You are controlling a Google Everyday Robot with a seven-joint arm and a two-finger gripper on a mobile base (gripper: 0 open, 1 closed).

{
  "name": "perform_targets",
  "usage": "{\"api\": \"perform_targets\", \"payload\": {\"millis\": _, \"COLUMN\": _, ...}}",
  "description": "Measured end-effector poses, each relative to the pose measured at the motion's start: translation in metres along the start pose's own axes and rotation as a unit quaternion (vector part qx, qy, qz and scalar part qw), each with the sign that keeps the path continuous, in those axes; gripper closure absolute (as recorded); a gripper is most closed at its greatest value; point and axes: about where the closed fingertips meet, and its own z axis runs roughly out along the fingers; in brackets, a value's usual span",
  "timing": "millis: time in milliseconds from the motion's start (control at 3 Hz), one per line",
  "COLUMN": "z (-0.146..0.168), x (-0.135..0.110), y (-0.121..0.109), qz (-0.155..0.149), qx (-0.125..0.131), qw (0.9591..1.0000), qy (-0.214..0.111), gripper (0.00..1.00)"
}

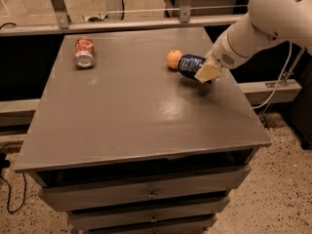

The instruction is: Move pepsi can near orange

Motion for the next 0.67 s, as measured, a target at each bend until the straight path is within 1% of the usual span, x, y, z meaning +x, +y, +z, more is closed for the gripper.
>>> {"api": "perform_targets", "payload": {"millis": 333, "z": 0.0019, "x": 0.0064, "y": -0.0128, "qz": 0.013, "qx": 0.010, "qw": 0.9999, "qy": 0.003, "gripper": 0.29}}
{"api": "perform_targets", "payload": {"millis": 667, "z": 0.0066, "x": 0.0086, "y": -0.0186, "qz": 0.023, "qx": 0.014, "qw": 0.9996, "qy": 0.000, "gripper": 0.06}}
